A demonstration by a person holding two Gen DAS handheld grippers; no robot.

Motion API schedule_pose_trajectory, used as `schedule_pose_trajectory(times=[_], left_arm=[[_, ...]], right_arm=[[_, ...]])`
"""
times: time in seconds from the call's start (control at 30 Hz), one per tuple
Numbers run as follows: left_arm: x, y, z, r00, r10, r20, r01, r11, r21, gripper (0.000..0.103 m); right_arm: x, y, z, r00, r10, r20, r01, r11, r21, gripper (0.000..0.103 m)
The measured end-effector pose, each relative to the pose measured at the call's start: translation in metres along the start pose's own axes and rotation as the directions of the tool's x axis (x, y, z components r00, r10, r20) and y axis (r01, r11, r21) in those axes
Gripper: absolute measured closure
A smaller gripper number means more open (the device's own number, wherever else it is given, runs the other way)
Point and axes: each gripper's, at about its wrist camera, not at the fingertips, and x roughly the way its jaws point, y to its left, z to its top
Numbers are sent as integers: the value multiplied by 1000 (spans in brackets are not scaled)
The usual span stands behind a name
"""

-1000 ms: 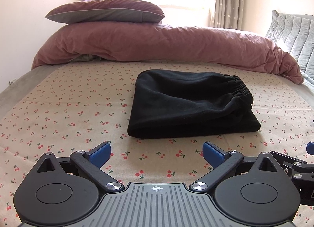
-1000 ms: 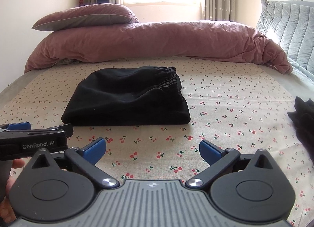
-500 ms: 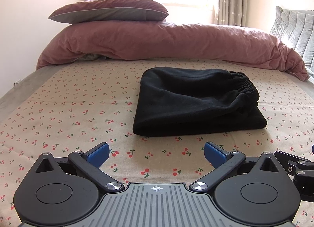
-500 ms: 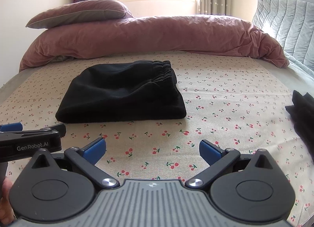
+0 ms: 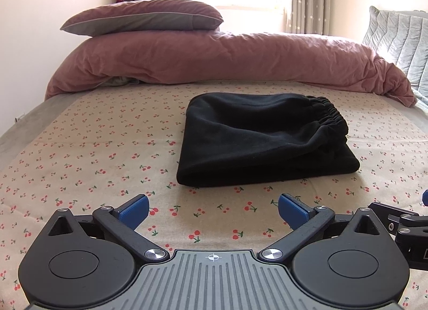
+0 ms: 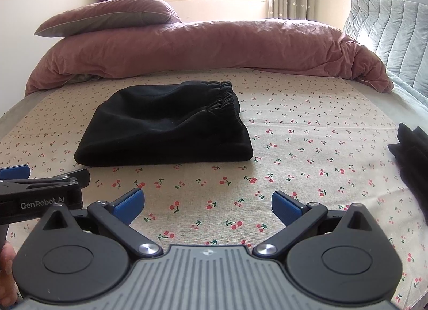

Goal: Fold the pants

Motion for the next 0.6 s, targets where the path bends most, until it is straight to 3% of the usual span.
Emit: schedule_pose_trajectory(times=[0.6], left_arm=[[1, 0, -1, 1000, -3, -9, 3, 1000, 1, 0]], right_arm=[[0, 2, 0, 1000, -11, 0, 11, 1000, 3, 5]])
